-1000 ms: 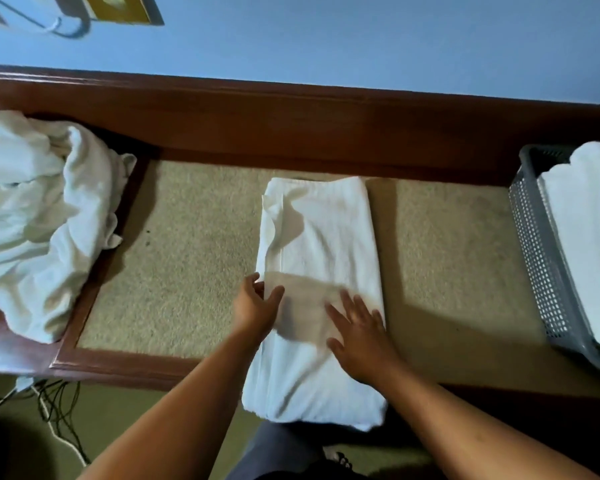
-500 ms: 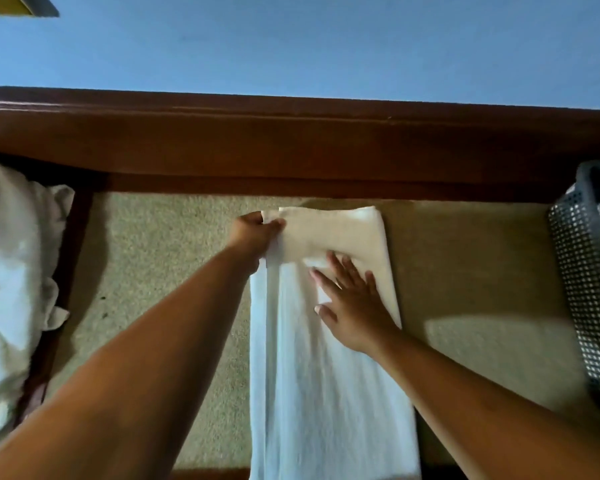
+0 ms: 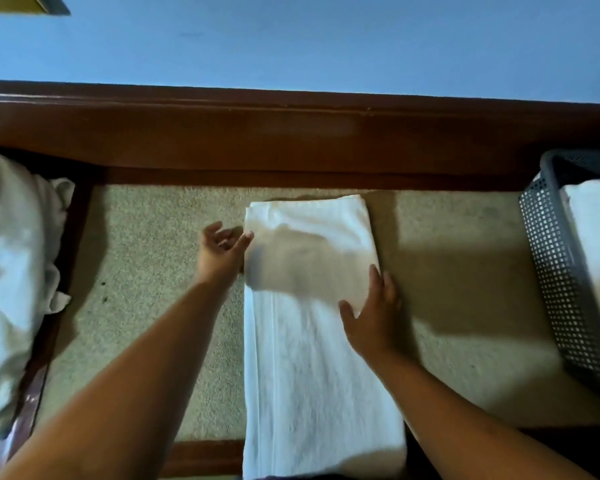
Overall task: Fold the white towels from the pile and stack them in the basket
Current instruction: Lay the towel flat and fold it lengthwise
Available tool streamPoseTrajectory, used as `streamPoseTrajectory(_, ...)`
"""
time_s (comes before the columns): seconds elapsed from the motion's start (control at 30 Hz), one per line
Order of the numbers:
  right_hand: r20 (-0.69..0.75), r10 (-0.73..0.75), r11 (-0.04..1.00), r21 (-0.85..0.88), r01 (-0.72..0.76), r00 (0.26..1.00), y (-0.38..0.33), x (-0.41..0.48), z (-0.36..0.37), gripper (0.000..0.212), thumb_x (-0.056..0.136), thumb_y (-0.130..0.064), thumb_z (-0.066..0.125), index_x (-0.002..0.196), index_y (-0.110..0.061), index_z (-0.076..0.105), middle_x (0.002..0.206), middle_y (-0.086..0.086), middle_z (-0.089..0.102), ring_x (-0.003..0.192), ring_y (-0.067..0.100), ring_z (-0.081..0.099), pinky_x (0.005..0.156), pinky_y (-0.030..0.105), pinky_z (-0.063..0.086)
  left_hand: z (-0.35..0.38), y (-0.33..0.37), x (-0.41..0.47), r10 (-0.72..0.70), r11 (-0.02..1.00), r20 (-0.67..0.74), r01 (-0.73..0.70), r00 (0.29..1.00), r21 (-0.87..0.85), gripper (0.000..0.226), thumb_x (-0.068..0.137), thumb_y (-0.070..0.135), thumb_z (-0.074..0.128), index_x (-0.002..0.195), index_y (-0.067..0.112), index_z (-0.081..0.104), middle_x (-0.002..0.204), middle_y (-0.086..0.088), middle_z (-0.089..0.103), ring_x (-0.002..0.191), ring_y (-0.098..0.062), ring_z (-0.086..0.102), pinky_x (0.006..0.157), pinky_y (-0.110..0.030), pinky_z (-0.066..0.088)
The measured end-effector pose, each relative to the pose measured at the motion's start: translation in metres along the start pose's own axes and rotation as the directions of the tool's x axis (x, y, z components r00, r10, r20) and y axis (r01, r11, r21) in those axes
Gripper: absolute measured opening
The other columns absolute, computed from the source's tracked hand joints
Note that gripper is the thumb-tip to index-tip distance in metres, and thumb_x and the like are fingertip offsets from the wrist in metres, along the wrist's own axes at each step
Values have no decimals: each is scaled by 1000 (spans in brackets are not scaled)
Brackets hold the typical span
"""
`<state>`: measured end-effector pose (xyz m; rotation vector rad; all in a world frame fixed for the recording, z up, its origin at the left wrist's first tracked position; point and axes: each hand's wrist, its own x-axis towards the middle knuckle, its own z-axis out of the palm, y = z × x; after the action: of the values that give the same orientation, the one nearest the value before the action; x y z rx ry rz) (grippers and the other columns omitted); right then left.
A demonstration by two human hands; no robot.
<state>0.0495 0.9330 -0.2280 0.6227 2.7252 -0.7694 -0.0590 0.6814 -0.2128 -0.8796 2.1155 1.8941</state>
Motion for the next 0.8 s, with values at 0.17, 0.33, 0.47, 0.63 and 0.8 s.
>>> streamPoseTrajectory(0.17,122,290,850,424,-314,949,55,-54,-7,70,84,-26,79,142,-8,43,132,17,59,109,30,61,89,39,51,-27,-67,-93,-155,972,168,120,974,202,80,61,50,91,120,10,56,101,-4,74,95,-23,72,74,-40,60)
streamPoseTrajectory(0.33,403,263,792,428,-434,877,114,-119,-8,54,82,-34,81,124,-7,63,117,9,71,100,25,70,90,44,57,-39,-129,-198,-284,905,203,192,937,380,45,65,40,93,94,16,68,89,0,75,85,-18,73,66,-27,59)
streamPoseTrajectory(0.47,506,141,737,521,-431,851,138,-162,-16,43,74,-25,88,109,-9,70,99,4,77,91,18,74,87,36,58,-50,-154,-268,-320,919,184,257,929,298,51,59,39,96,94,10,74,84,-1,78,79,-17,76,77,-39,62)
streamPoseTrajectory(0.63,612,75,740,495,-456,787,175,-226,-31,39,73,-23,88,108,-16,71,96,-4,78,90,13,74,81,28,57,-63,-191,-342,-442,878,264,353,857,323,79,39,49,98,103,8,76,93,-3,79,88,-20,76,88,-45,60)
streamPoseTrajectory(0.8,609,86,675,547,-496,788,206,-279,-35,26,84,-11,77,109,-6,70,93,2,78,83,14,74,68,22,53,-61,-224,-396,-441,894,188,412,878,175,88,32,44,101,104,1,73,92,-13,78,87,-32,76,85,-52,60)
